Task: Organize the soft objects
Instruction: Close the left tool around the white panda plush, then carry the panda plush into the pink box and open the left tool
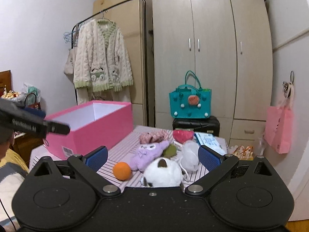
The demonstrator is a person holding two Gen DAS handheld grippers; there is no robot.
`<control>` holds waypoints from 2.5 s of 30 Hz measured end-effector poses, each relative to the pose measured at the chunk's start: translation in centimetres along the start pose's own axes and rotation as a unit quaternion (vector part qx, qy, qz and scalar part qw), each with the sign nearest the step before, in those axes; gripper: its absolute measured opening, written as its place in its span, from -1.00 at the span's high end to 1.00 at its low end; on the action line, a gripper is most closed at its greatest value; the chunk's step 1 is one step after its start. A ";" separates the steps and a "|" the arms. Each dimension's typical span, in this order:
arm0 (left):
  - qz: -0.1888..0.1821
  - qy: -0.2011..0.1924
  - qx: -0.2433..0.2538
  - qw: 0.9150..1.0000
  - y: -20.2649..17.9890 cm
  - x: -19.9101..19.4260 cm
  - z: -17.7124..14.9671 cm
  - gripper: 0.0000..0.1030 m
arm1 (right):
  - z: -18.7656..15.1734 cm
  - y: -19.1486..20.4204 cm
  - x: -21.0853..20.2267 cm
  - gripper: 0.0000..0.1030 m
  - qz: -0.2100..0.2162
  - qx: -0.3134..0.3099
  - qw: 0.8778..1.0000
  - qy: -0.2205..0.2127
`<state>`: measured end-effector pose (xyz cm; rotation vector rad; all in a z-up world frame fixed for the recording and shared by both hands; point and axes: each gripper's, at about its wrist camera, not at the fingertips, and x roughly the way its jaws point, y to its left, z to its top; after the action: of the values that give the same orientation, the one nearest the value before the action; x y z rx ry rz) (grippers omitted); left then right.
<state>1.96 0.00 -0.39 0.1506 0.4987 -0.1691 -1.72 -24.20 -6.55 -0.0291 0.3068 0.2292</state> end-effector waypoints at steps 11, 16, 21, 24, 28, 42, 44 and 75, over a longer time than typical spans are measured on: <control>-0.121 0.017 0.068 0.990 -6.1 6.0 1.5 -1.00 | -4.2 -2.1 7.3 -0.77 0.019 0.044 0.994 0.098; -0.173 0.030 0.077 0.981 -8.1 8.7 1.5 -0.97 | -5.4 -2.4 8.8 -0.71 0.015 0.043 0.993 0.109; -0.235 0.058 0.061 0.968 -9.2 11.4 1.8 -0.93 | -6.1 -2.9 9.6 -0.71 0.023 0.061 0.992 0.106; -0.248 0.079 0.064 0.963 -10.3 13.1 1.7 -0.73 | -6.3 -2.9 10.0 -0.71 0.023 0.058 0.992 0.108; -0.273 0.111 0.062 0.953 -11.5 15.1 1.4 -0.48 | -6.5 -2.9 10.8 -0.57 0.021 0.056 0.992 0.115; -0.295 0.150 0.052 0.942 -12.4 16.1 1.0 -0.27 | -6.1 -2.5 10.1 -0.20 0.009 0.064 0.991 0.116; -0.301 0.153 0.048 0.940 -12.2 15.9 1.1 -0.26 | -5.7 -2.4 9.7 -0.20 0.008 0.064 0.991 0.118; -0.340 0.274 0.055 0.898 -7.9 9.4 5.6 -0.25 | 3.8 2.1 5.0 -0.20 0.100 0.019 0.970 0.222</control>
<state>11.06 -9.94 -0.89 0.1286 1.0978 -0.8591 3.58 -20.81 -4.46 -0.0108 0.7625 0.4189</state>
